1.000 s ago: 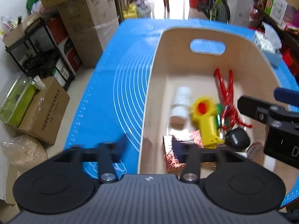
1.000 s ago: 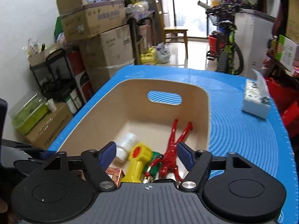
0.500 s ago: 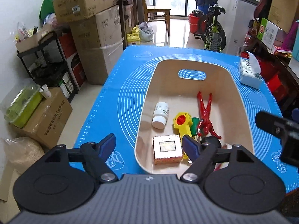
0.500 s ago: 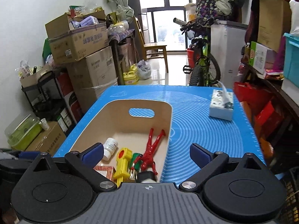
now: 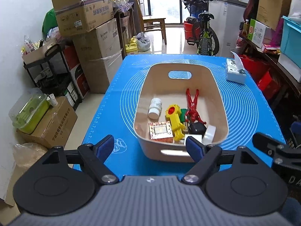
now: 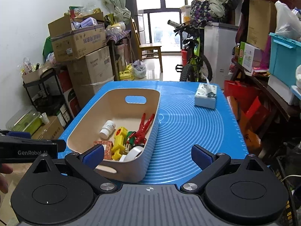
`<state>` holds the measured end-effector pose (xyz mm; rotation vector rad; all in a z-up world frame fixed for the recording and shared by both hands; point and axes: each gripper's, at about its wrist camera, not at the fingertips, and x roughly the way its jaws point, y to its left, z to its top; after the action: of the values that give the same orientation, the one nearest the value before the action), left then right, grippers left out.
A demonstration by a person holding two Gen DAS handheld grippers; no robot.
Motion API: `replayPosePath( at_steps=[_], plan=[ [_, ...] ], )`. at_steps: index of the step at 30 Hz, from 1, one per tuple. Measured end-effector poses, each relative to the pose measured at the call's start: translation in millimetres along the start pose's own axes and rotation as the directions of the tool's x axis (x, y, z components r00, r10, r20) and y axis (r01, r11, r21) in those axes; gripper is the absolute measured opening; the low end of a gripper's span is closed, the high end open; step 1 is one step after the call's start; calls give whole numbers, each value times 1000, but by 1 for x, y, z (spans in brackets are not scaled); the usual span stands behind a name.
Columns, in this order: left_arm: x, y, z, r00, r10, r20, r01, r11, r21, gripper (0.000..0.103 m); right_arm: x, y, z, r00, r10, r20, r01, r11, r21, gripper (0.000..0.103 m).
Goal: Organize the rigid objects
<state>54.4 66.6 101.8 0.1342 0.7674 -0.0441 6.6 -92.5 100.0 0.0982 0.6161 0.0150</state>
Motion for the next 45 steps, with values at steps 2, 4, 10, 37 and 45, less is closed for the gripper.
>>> replayPosePath(
  at_steps=[2, 4, 10, 37, 45],
  plan=[
    [-6, -1, -6, 1000, -4, 5, 4, 1000, 0, 83, -10, -2, -4, 1000, -4, 8, 4, 1000, 8, 98],
    [-10, -2, -12, 1000, -12, 4, 12, 1000, 1, 83, -19, -3, -9, 1000, -10, 16, 10, 1000, 18, 98],
    [-19, -6, -32, 1000, -18, 17, 18, 1000, 15, 83, -39, -8, -24, 999, -28, 34, 27, 999, 33, 98],
    [-18, -20, -99, 999, -41, -1, 41, 998, 44, 83, -66, -19, -107, 999, -36, 35, 34, 998, 45, 98],
    [-16, -20, -99, 999, -50, 9, 50, 998, 35, 83, -63, -17, -112, 999, -30, 45, 28, 999, 30, 98]
  ],
)
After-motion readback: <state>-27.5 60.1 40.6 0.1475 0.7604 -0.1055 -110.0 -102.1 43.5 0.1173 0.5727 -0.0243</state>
